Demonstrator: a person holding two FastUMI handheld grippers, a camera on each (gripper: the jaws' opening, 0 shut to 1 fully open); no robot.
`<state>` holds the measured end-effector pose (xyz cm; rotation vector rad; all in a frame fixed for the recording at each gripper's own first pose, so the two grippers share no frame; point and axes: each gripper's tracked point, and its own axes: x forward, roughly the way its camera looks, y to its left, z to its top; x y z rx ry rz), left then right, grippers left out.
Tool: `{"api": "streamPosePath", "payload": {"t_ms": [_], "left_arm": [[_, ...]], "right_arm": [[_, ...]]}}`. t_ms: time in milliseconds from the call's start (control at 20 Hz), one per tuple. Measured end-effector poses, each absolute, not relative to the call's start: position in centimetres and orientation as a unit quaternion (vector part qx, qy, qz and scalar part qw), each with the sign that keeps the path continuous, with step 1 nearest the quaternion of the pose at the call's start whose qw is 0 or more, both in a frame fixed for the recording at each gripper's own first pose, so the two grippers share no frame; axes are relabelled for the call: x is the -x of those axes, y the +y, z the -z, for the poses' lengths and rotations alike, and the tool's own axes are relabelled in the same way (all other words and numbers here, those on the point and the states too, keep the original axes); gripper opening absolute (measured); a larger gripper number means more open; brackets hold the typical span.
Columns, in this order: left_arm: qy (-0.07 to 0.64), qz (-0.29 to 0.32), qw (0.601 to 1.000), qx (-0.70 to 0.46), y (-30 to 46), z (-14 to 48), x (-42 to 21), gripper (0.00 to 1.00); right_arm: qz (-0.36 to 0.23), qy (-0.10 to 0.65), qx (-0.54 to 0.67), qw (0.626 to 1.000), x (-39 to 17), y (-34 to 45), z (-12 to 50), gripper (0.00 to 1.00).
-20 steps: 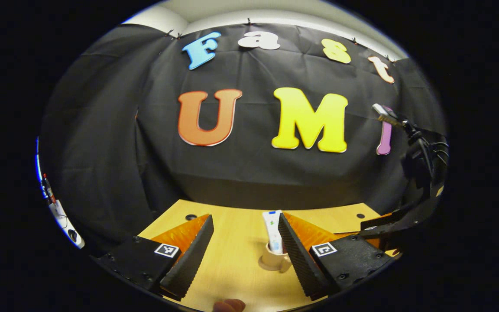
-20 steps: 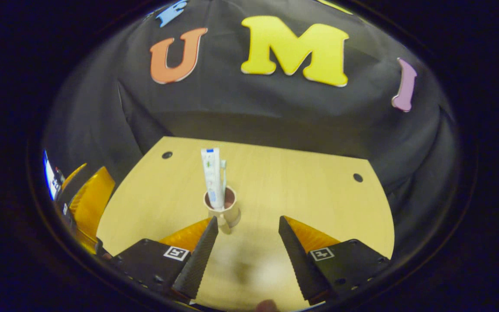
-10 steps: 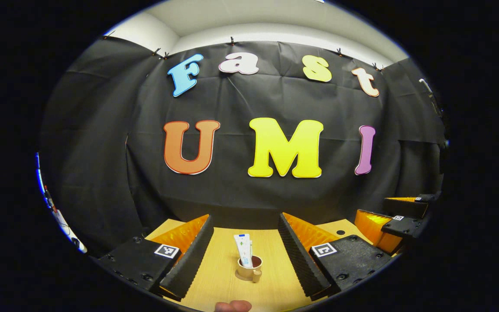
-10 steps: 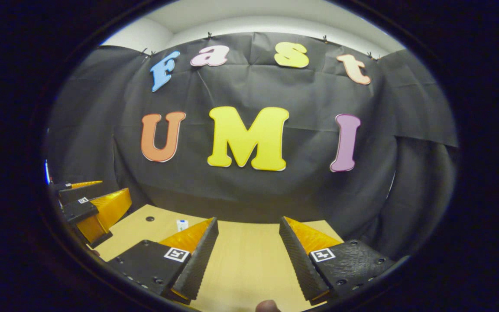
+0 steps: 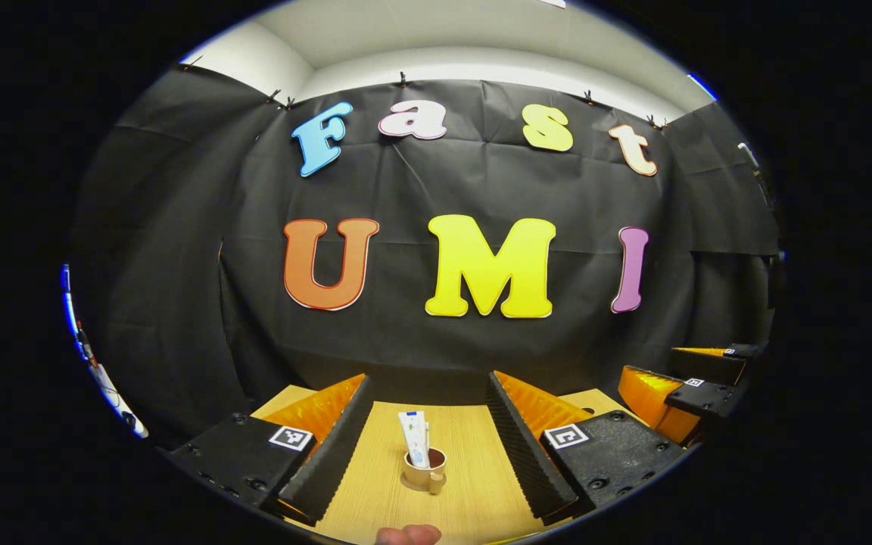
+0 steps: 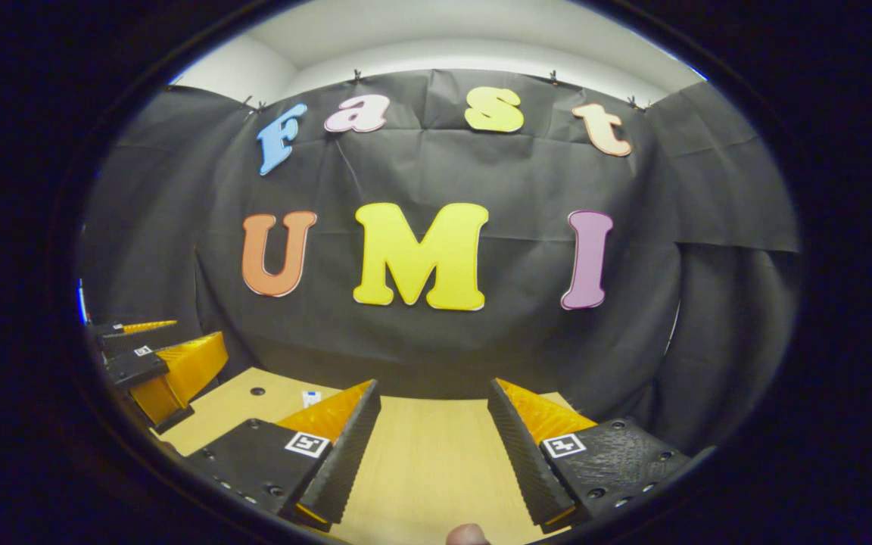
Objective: Put the toothbrush and toothpaste on the desktop into the cup, then pick up the cup and place it on the coaster on the desktop.
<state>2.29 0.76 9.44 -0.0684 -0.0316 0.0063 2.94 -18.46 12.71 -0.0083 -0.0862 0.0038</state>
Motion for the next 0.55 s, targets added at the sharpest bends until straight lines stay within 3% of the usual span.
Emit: {"api": "streamPosePath", "payload": {"t_ms": [550], "left_arm": [[-0.016, -0.01, 0.999, 0.029, 0.9, -9.62, -2.21, 0.95]], "right_arm": [[0.006, -0.061, 0.012, 0.998, -2.75, -18.51, -13.1, 0.89]]}}
